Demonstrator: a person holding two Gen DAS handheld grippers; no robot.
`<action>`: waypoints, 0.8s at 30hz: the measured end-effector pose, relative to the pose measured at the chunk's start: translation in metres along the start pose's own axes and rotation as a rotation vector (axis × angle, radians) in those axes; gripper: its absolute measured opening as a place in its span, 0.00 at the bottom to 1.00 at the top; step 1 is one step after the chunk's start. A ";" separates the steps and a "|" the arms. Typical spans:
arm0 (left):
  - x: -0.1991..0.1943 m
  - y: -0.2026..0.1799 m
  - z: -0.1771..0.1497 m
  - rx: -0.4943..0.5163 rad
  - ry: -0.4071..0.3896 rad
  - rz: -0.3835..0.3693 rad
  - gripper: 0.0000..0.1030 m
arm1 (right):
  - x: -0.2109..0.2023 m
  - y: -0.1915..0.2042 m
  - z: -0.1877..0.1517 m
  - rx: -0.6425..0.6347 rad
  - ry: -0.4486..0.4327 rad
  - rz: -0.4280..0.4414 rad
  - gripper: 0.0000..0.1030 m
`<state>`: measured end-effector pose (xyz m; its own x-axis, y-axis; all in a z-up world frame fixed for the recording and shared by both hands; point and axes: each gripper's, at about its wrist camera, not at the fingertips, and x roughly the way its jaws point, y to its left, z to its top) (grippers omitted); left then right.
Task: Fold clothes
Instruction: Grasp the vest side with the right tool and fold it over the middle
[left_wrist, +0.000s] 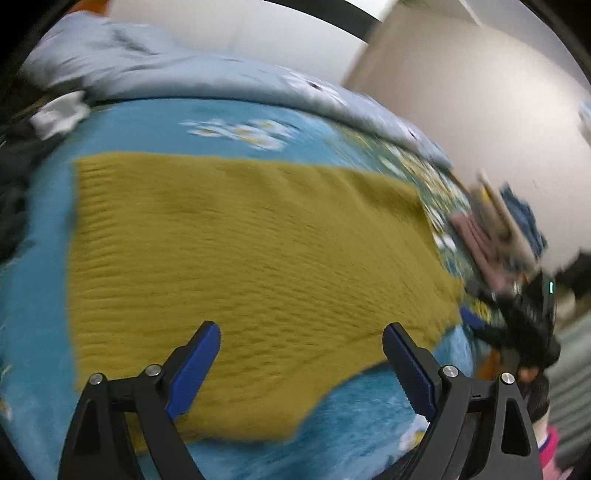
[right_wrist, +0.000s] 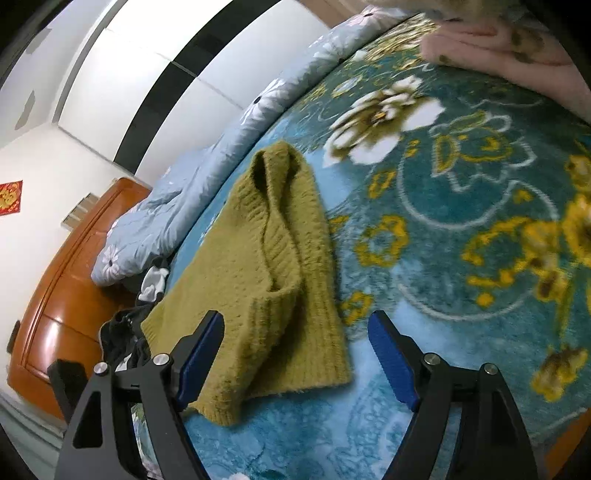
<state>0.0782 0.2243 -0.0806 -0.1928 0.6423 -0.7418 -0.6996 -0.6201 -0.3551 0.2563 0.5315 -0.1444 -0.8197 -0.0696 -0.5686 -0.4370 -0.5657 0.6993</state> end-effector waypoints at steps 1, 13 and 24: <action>0.005 -0.006 -0.001 0.027 0.009 0.002 0.89 | 0.004 0.001 0.001 0.000 0.006 0.005 0.79; 0.025 -0.024 -0.014 0.143 0.032 -0.017 0.89 | 0.026 0.010 0.007 0.031 0.040 0.042 0.46; -0.006 0.021 -0.007 -0.030 0.000 -0.162 0.89 | 0.022 0.066 0.021 -0.076 0.039 -0.029 0.24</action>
<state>0.0699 0.2041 -0.0874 -0.0798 0.7350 -0.6734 -0.7003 -0.5221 -0.4868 0.2013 0.5102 -0.1018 -0.7912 -0.0834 -0.6059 -0.4300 -0.6287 0.6480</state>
